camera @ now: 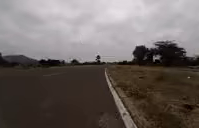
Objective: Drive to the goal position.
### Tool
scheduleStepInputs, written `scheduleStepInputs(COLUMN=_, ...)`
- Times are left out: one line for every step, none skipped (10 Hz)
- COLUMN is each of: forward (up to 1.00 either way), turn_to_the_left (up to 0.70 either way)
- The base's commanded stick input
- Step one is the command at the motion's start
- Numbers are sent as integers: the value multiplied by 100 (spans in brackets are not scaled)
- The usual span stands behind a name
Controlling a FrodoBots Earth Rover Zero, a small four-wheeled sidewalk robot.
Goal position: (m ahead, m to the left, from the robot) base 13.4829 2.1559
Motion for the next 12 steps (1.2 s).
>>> scheduleStepInputs(forward=82, turn_to_the_left=-24)
scheduleStepInputs(forward=85, turn_to_the_left=-20)
scheduleStepInputs(forward=85, turn_to_the_left=-5)
scheduleStepInputs(forward=85, turn_to_the_left=-11)
scheduleStepInputs(forward=85, turn_to_the_left=-2)
scheduleStepInputs(forward=85, turn_to_the_left=0)
scheduleStepInputs(forward=85, turn_to_the_left=0)
scheduleStepInputs(forward=85, turn_to_the_left=0)
scheduleStepInputs(forward=85, turn_to_the_left=0)
scheduleStepInputs(forward=85, turn_to_the_left=-16)
scheduleStepInputs(forward=85, turn_to_the_left=-6)
scheduleStepInputs(forward=85, turn_to_the_left=-3)
